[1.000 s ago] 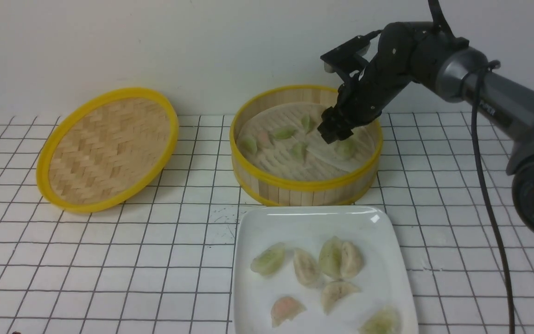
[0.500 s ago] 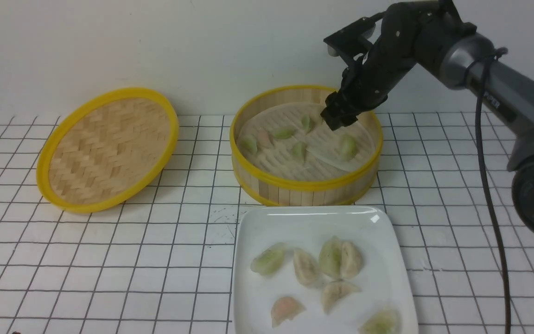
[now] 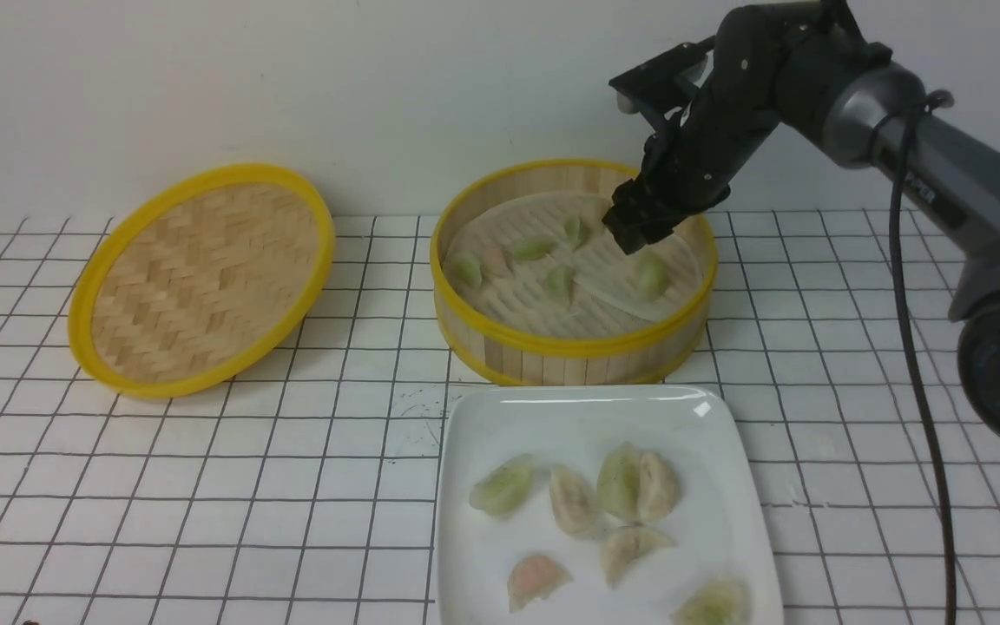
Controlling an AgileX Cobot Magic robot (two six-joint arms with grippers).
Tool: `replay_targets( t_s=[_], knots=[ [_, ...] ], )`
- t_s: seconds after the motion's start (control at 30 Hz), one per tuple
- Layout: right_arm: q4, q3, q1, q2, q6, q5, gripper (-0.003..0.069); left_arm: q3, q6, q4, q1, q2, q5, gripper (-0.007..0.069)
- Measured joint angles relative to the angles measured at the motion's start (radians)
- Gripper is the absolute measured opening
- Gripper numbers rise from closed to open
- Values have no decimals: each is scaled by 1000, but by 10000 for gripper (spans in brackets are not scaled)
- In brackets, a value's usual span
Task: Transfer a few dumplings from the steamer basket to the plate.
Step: Use the right arm to grab a dumpling from inside the steamer
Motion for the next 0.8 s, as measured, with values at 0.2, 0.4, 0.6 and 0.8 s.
replay_targets(
  t_s=[0.2,0.4,0.6,0.8],
  knots=[
    [1,0,0,44,23,4,392,0,0,0,0,0,0,225],
    [-4,0,0,59,26,4,392,0,0,0,0,0,0,225],
    [-7,0,0,64,42,3,392,0,0,0,0,0,0,225],
    [-7,0,0,64,46,4,392,0,0,0,0,0,0,225]
  ],
)
